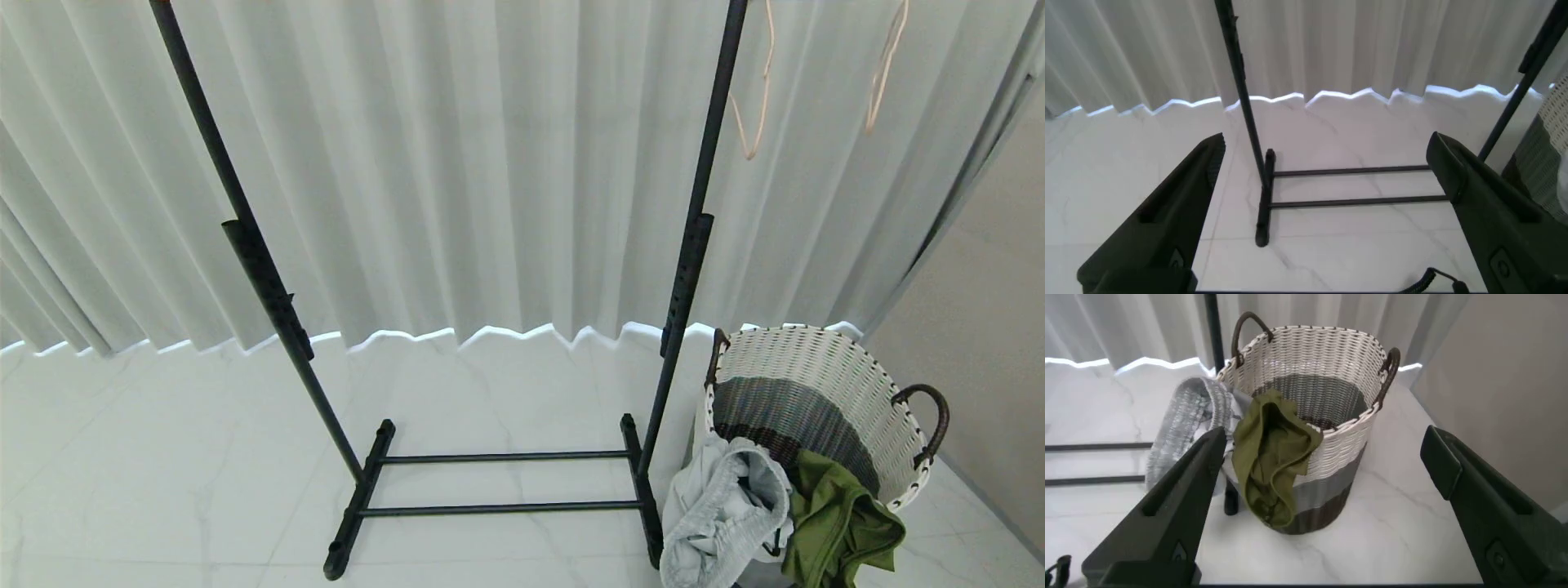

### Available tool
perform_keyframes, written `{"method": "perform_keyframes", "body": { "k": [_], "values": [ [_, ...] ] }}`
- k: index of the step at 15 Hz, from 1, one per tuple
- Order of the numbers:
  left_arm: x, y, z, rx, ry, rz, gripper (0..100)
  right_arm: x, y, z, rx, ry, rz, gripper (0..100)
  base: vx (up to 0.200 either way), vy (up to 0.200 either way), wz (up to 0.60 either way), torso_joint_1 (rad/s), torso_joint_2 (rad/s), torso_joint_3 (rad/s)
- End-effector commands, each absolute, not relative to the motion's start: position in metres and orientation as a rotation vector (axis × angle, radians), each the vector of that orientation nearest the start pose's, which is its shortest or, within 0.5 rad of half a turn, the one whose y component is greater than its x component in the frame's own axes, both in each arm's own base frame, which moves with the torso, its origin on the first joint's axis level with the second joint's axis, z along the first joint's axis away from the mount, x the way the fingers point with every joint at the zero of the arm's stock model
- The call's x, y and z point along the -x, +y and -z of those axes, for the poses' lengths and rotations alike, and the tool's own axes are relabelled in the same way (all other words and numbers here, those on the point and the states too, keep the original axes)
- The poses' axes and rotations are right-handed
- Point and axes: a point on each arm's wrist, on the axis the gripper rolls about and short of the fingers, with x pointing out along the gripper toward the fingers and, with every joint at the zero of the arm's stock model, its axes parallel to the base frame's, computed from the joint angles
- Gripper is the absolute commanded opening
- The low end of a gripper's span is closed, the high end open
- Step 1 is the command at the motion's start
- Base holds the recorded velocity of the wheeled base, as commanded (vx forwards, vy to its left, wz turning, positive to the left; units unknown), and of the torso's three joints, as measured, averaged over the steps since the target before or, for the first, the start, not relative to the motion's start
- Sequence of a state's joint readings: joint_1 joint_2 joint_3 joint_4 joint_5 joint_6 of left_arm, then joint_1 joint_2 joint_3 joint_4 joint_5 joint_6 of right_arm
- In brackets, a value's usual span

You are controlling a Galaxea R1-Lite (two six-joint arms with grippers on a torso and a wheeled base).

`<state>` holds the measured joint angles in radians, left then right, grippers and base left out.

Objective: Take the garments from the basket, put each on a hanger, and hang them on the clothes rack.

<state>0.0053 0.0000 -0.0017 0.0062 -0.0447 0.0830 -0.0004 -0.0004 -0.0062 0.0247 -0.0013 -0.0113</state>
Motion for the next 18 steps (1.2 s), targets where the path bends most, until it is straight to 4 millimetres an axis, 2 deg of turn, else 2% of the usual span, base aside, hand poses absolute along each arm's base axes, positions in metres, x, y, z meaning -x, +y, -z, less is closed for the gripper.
{"method": "perform_keyframes", "body": {
  "k": [1,7,11,13,14,16,18],
  "values": [
    [0.023,-0.001,-0.075,-0.083,0.003,0.039,100,0.023,0.000,-0.075,0.018,0.018,0.001,100,0.200,0.000,0.00,-0.002,0.01,0.002],
    [0.023,-0.001,-0.075,-0.084,0.003,0.039,100,0.023,0.000,-0.075,0.037,0.020,0.000,100,0.200,0.000,0.00,0.002,0.00,-0.001],
    [0.023,-0.001,-0.075,-0.089,0.003,0.039,100,0.024,0.000,-0.078,0.104,-0.002,-0.008,100,0.000,0.000,0.00,0.000,0.00,0.000],
    [0.023,-0.001,-0.075,-0.087,0.003,0.039,100,0.027,0.001,-0.122,0.087,-0.042,-0.112,100,0.000,0.000,0.00,0.000,0.00,0.000],
    [0.023,-0.001,-0.075,-0.087,0.003,0.039,100,0.021,0.001,-0.139,0.106,-0.005,-0.115,100,0.000,0.000,0.00,0.000,0.00,0.000],
    [0.023,-0.001,-0.075,-0.087,0.003,0.039,100,0.005,0.001,-0.148,0.252,0.112,-0.115,100,0.000,0.000,0.00,0.000,0.00,0.000],
    [0.023,-0.001,-0.075,-0.087,0.003,0.039,100,-0.025,0.000,-0.151,0.473,0.303,-0.075,100,0.000,0.000,0.00,0.000,0.00,0.000]
  ]
}}
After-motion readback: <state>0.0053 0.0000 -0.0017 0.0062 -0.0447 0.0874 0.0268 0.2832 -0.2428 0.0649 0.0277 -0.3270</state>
